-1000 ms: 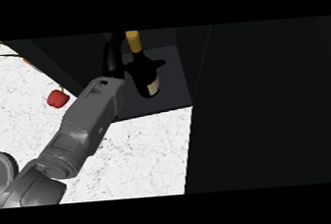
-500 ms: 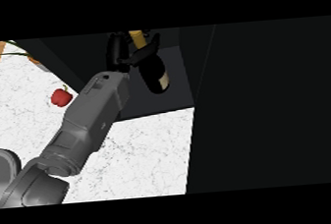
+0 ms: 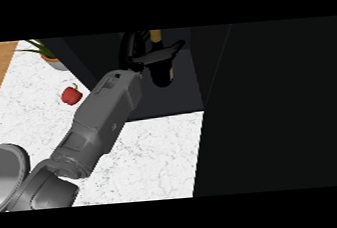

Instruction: Pick up the wine, place it into the cabinet and close the cabinet

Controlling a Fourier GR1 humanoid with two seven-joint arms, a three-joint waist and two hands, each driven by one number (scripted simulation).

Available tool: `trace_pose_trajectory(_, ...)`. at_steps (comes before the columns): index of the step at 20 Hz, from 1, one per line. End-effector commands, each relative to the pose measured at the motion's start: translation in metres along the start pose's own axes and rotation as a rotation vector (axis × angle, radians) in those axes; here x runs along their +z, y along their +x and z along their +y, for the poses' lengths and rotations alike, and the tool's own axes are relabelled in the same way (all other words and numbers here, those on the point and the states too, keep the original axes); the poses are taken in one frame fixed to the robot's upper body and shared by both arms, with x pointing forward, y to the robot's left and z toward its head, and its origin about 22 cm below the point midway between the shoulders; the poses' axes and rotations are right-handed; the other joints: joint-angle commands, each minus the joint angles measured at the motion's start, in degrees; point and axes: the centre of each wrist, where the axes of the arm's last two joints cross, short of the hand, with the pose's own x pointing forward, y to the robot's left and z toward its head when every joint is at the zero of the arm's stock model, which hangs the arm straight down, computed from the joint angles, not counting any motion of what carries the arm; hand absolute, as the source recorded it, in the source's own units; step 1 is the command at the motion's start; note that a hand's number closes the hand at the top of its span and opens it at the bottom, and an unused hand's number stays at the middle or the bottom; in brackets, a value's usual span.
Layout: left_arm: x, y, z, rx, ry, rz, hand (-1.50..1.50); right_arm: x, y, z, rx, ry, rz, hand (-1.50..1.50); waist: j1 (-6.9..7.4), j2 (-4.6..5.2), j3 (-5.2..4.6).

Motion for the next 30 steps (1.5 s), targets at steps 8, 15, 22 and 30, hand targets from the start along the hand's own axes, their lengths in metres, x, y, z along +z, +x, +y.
trace_pose_trajectory(8, 0.013, -0.012, -0.004, 0.052, -0.052, 0.021, -1.5, 0.011, 0.047, -0.003, -0.072, -0.038, 0.004, -1.5, 2.63, -1.26, 0.06)
trace_pose_trajectory(15, 0.027, -0.018, -0.004, 0.157, -0.112, 0.017, -1.5, 0.012, 0.046, -0.004, -0.06, -0.041, 0.006, -1.5, 2.56, -1.33, 0.06)
trace_pose_trajectory(22, 0.062, -0.027, -0.013, 0.249, -0.153, 0.038, -1.5, 0.013, 0.042, -0.005, -0.072, -0.044, 0.01, -1.5, 3.18, -1.87, 0.09)
trace_pose_trajectory(30, 0.126, -0.042, -0.018, 0.284, -0.147, 0.067, -1.5, 0.012, 0.048, -0.005, -0.076, -0.063, 0.005, -1.5, 4.43, -1.56, 0.02)
